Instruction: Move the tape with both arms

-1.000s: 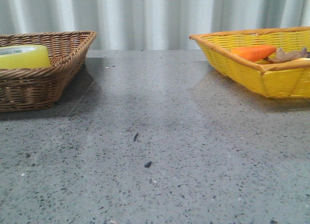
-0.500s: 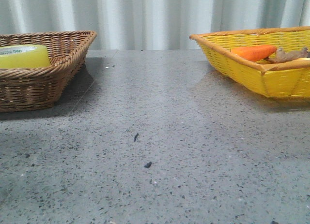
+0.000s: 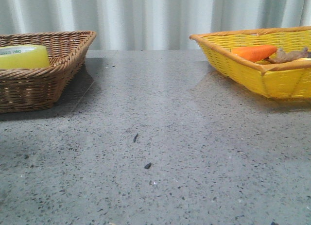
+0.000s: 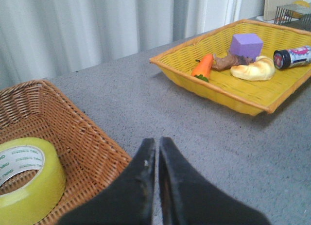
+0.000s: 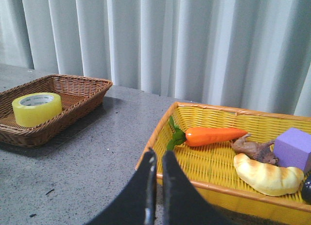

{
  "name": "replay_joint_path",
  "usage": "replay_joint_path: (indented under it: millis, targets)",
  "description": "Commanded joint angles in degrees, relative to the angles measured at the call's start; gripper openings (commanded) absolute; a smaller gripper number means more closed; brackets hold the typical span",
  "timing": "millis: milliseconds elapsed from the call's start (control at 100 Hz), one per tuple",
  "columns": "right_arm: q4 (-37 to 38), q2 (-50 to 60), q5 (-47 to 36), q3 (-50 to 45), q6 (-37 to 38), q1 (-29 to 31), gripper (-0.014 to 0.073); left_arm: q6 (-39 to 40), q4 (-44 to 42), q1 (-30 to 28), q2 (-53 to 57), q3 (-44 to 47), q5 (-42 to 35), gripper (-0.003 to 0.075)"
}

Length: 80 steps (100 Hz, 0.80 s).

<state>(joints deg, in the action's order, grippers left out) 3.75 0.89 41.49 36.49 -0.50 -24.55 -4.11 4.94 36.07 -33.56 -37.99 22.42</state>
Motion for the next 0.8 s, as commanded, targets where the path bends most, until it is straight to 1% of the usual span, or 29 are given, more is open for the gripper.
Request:
replay_joint_path:
  millis: [0,70,160,220,330,400,460,560,610,660,790]
  targets:
    - [0.87,0.26,-5.04,0.97,-0.51,0.3,-0.0051,-1.15,-2.62,0.08,2.34,0.59,-4.05,-0.002]
    - [0.87,0.26,-5.04,0.97,-0.51,0.3,-0.0051,-1.3,-7.09,-1.15,6.41,5.42,-6.11,-0.002]
    - [0.87,0.26,-5.04,0.97,-0.51,0.3,-0.0051,-1.52,-9.97,-4.44,13.44,14.19,-12.09,-0.002]
    - [0.87,0.26,-5.04,0.97,-0.51,0.3,-0.0051,-1.52,-9.84,-7.6,18.5,20.47,-14.47,-0.002]
    - [0.87,0.26,-5.04,0.97,-0.51,0.3,-0.0051,-1.52,-7.15,-13.13,28.09,29.83,-14.76,-0.002]
    - [0.87,0.26,-5.04,0.97,-0.51,0.3,-0.0051,-1.52,-5.38,-16.57,32.98,33.79,-14.76,-0.002]
    - [0.87,0.26,-5.04,0.97,-0.51,0.3,-0.0051,-1.52,-4.31,-19.37,35.87,36.16,-14.76,-0.002]
    - [0.87,0.26,-4.95,0.97,-0.51,0.3,-0.0051,-1.52,-3.62,-22.98,34.86,38.72,-16.04,-0.002]
    - [0.87,0.26,-4.95,0.97,-0.51,0.3,-0.0051,-1.52,-3.5,-24.46,34.86,38.72,-12.61,-0.002]
    - [0.87,0.26,-4.95,0.97,-0.51,0.3,-0.0051,-1.52,-3.4,-25.62,34.83,38.72,-10.8,-0.002]
    - [0.87,0.26,-4.95,0.97,-0.51,0.3,-0.0051,-1.52,-3.42,-27.39,34.83,38.72,-8.23,-0.002]
